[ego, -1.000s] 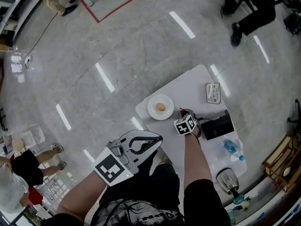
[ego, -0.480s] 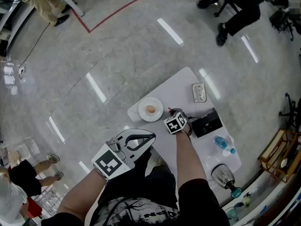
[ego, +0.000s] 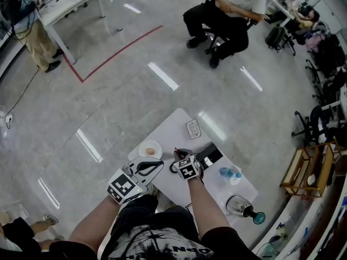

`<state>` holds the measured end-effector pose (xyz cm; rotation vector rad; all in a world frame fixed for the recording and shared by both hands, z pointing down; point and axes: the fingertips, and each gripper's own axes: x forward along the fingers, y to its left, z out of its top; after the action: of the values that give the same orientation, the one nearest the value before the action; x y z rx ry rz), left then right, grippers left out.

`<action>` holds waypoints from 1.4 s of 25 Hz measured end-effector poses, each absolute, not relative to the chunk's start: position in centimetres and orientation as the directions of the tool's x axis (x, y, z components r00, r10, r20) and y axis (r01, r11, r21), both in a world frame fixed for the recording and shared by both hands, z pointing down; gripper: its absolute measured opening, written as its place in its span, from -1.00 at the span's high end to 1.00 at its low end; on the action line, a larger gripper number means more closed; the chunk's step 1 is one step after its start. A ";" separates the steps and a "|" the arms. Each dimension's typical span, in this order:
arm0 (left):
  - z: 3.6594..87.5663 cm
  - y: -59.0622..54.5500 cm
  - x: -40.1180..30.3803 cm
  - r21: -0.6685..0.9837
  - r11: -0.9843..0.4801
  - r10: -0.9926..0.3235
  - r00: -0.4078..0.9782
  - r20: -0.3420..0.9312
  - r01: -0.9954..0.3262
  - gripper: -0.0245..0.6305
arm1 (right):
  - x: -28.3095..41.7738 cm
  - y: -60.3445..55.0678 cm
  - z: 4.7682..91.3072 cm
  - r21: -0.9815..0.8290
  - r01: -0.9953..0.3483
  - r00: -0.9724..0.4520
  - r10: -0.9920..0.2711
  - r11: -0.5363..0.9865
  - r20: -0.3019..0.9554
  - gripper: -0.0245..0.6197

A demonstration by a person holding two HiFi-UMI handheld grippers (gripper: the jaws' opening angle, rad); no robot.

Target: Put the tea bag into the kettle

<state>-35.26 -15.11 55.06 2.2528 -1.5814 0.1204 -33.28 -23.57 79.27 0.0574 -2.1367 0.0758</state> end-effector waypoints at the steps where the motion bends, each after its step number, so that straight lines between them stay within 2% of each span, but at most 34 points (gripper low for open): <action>1: 54.5 -15.3 -35.3 0.252 -0.301 -0.889 0.366 0.275 -0.920 0.91 | -33.4 -23.6 77.4 -0.024 -0.078 -0.570 -0.025 0.997 0.821 0.80; 7: 51.1 -16.2 -33.3 0.213 -0.350 -0.889 0.395 0.231 -0.912 0.91 | -31.2 -23.4 66.3 -0.015 -0.132 -0.741 -0.088 0.991 0.666 0.80; 13: 48.2 -18.4 -31.4 0.154 -0.431 -0.877 0.453 0.163 -0.889 0.91 | -28.1 -24.2 53.8 0.001 -0.223 -0.896 -0.205 0.975 0.394 0.80; 19: 44.6 -19.7 -27.1 0.111 -0.529 -0.836 0.539 0.098 -0.841 0.91 | -20.2 -24.1 45.9 0.027 -0.330 -0.929 -0.329 0.944 0.167 0.80; 25: 42.6 -20.0 -23.0 0.065 -0.627 -0.770 0.630 0.100 -0.776 0.91 | -16.2 -23.3 44.1 0.031 -0.426 -0.899 -0.427 0.904 0.092 0.80; 35: 43.5 -21.4 -12.2 0.130 -0.782 -0.605 0.792 0.081 -0.610 0.91 | -5.2 -23.0 44.0 0.059 -0.606 -0.786 -0.608 0.794 0.110 0.80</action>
<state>-12.18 -21.37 43.46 2.8311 -0.9655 0.0526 -5.16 -23.02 43.98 0.9709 -2.8580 -0.0308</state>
